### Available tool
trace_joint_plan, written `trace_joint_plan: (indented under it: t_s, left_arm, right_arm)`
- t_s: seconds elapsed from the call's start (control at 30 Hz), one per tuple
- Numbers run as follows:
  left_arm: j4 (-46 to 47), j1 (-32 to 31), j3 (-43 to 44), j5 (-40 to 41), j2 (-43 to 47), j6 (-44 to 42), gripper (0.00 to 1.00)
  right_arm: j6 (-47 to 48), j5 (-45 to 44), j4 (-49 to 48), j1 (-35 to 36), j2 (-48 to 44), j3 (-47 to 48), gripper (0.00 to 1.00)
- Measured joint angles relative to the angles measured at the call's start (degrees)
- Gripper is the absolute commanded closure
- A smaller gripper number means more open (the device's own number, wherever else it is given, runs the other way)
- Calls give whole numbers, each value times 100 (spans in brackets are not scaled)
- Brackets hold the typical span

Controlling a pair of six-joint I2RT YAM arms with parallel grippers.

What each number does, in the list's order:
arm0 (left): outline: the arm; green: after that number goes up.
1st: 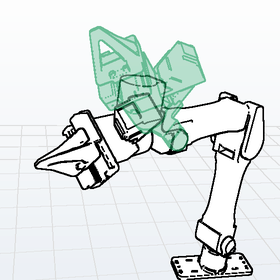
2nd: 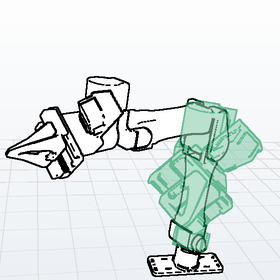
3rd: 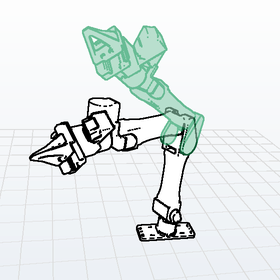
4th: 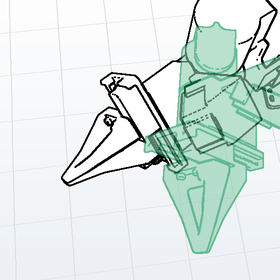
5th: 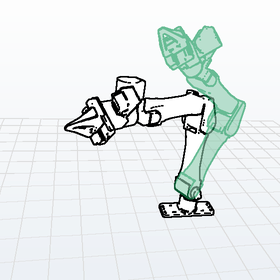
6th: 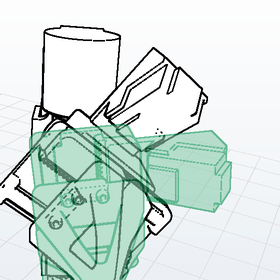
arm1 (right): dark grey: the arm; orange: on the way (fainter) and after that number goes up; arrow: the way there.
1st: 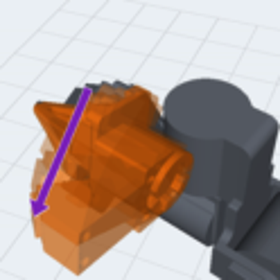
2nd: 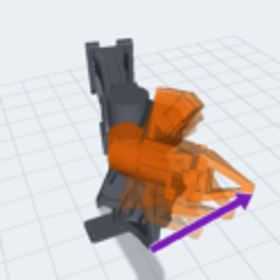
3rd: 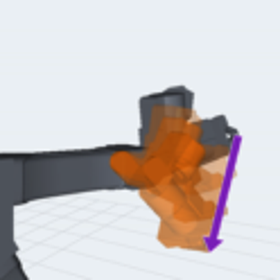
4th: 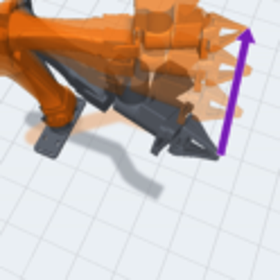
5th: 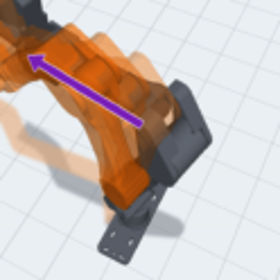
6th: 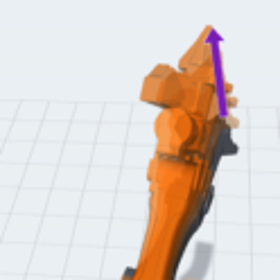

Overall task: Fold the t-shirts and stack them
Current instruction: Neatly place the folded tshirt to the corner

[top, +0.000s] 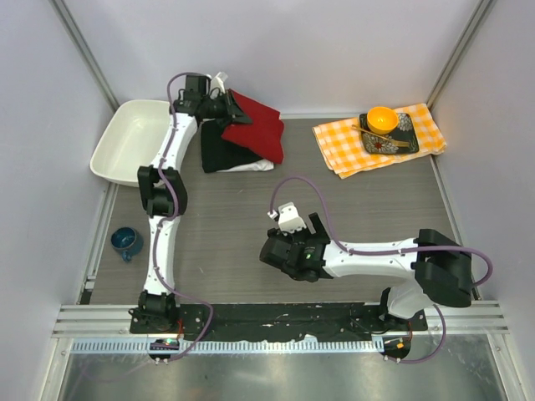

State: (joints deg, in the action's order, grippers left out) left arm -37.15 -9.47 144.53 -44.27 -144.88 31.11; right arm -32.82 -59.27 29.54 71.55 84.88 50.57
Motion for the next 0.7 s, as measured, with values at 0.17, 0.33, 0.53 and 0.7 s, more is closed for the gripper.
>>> trace_joint_plan:
  t_s: [0.17,0.33,0.53,0.7]
  left_arm:
    - [79,142,-2,-94,354,57,100]
    - [184,203,-2,-177,579,142,100]
    - [299,254,-455,-236,673,83,100]
    - [225,424,-903,-243,647,-166,100]
  right_arm:
    - [-2,92,-4,0,114,0,0]
    - [-4,105,-7,0,114,0,0]
    - [-9,116,-7,0,114,0,0]
    - [-13,155,-4,0,114,0,1]
